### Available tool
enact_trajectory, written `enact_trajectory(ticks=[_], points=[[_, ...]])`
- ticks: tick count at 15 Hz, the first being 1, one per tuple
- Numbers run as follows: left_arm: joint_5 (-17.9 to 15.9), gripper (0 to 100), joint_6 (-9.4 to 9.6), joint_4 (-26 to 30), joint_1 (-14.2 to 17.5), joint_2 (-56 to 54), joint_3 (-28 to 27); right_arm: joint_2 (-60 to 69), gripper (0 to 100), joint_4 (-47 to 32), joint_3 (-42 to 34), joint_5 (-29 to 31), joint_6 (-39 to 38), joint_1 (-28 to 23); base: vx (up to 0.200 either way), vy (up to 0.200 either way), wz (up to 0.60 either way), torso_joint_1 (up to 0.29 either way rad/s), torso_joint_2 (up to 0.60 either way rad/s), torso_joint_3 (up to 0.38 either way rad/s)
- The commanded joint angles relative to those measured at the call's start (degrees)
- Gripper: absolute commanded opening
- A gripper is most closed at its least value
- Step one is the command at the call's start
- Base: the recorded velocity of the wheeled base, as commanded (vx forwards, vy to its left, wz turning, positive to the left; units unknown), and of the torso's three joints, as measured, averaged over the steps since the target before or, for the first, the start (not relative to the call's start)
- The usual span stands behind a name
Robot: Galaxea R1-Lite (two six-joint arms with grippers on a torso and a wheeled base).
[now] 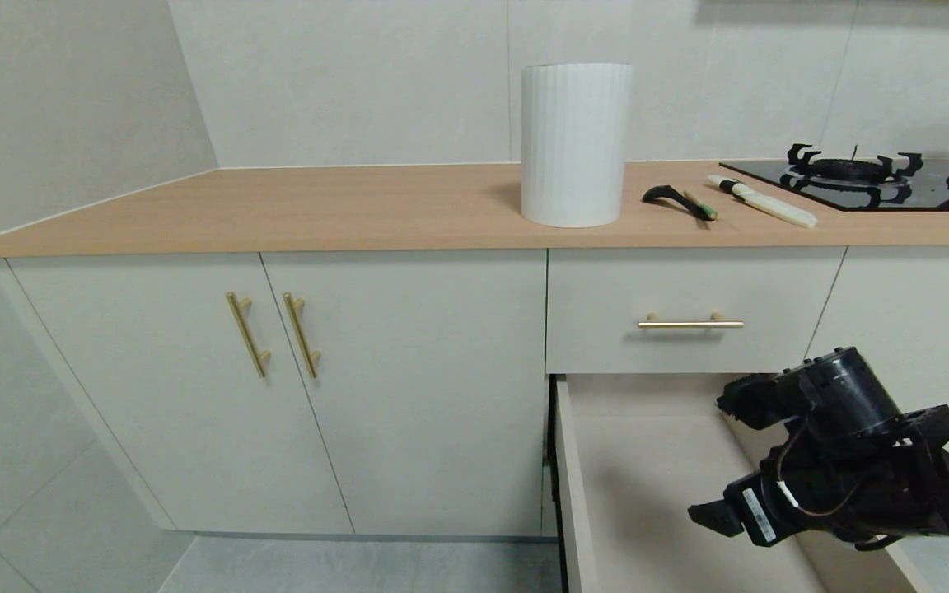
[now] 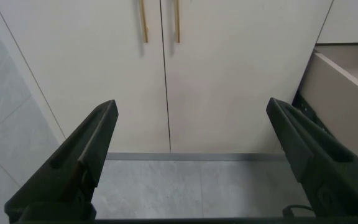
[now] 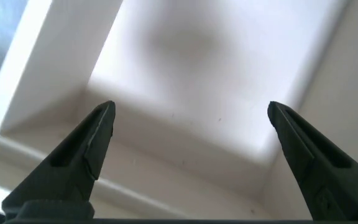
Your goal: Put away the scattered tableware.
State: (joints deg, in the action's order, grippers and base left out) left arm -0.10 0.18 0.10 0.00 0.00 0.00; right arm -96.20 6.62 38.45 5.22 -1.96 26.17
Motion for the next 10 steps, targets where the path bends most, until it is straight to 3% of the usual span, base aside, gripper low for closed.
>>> enact_trajectory(ticks=[1, 7, 10], points=[[0.0, 100, -0.01, 0.0, 0.0, 0.0, 0.0, 1.4, 100, 1.4, 0.6, 0.0, -0.1, -1.2, 0.000, 0.000, 0.00, 0.000, 0.00, 0.000], [0.0, 100, -0.01, 0.0, 0.0, 0.0, 0.0, 2.0, 100, 4.7, 0.1, 0.5, 0.0, -1.7, 0.000, 0.000, 0.00, 0.000, 0.00, 0.000], [0.0, 100, -0.01, 0.0, 0.0, 0.0, 0.0, 1.9, 100, 4.7, 0.1, 0.6, 0.0, -1.7, 0.000, 0.000, 0.00, 0.063, -0.24, -0.209]])
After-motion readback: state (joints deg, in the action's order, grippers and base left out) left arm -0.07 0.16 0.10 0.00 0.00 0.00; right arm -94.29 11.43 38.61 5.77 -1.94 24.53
